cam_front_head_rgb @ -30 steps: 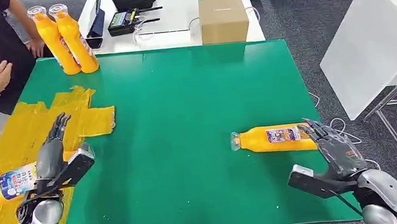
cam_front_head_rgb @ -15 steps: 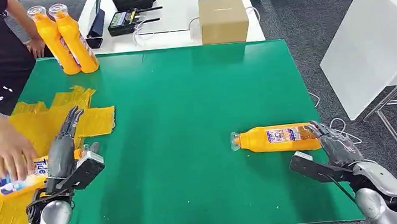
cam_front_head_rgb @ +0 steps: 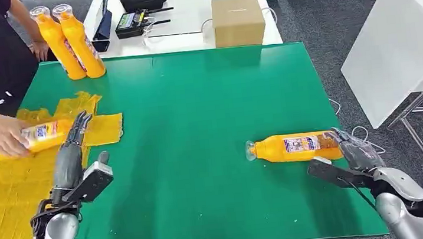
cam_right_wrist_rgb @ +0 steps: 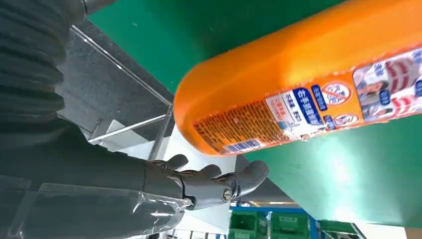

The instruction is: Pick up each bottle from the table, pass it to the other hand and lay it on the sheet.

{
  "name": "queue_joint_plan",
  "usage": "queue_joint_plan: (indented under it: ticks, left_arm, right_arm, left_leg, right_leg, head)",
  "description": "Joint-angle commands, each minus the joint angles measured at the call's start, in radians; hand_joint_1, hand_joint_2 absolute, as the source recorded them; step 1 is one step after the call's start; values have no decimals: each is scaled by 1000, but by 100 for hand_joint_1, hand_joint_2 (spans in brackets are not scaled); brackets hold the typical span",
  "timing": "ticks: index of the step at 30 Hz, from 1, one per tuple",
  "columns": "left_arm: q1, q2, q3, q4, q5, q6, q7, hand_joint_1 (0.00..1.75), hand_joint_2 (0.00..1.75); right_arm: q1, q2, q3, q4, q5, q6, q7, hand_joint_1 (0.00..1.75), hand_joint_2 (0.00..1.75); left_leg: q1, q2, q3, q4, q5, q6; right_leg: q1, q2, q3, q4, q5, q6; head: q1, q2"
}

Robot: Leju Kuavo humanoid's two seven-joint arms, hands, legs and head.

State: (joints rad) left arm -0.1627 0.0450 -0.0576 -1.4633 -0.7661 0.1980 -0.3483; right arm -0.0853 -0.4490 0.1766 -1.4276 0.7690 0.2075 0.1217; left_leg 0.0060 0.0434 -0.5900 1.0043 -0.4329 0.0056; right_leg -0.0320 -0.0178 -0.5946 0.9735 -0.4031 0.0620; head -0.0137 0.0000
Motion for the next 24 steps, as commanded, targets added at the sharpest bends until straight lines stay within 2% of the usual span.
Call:
queue_joint_plan:
  ticks: [1,14,15,16,21,24]
  left_arm:
    - [-43,-2,-53,16,11,-9,5,0,0]
    - [-63,-9,-80,13,27,-29,2,0,0]
    - [-67,-9,-84,11,28,-32,1,0,0]
    - [-69,-10,-87,8,29,-31,1,0,0]
    - [-88,-13,-108,14,35,-42,2,0,0]
    - [-91,-14,-110,15,35,-42,2,0,0]
  right_arm:
    - [-125,31,81,140,24,19,12,0,175]
    - [-282,84,181,303,98,23,32,0,175]
    - [-297,94,192,330,106,26,32,0,175]
    - [-310,101,201,352,112,28,31,0,175]
    - [-377,134,258,480,149,46,21,0,175]
    - [-380,138,259,491,149,45,21,0,175]
  left_leg:
    - [2,-2,2,0,-1,0]
    - [2,0,1,0,0,0]
    - [3,-2,3,2,-2,-1]
    - [1,-1,1,0,0,0]
    - [2,-1,2,0,-1,0]
    - [2,-1,2,1,-1,0]
  right_leg:
    - [2,2,1,-1,0,-3]
    - [2,3,1,0,1,-3]
    - [3,5,2,0,1,-7]
    - [1,3,1,0,1,-3]
    - [2,4,2,0,1,-4]
    - [2,3,1,0,1,-4]
  head:
    - [0,0]
    - [0,0]
    - [0,0]
    - [0,0]
    - [0,0]
    - [0,0]
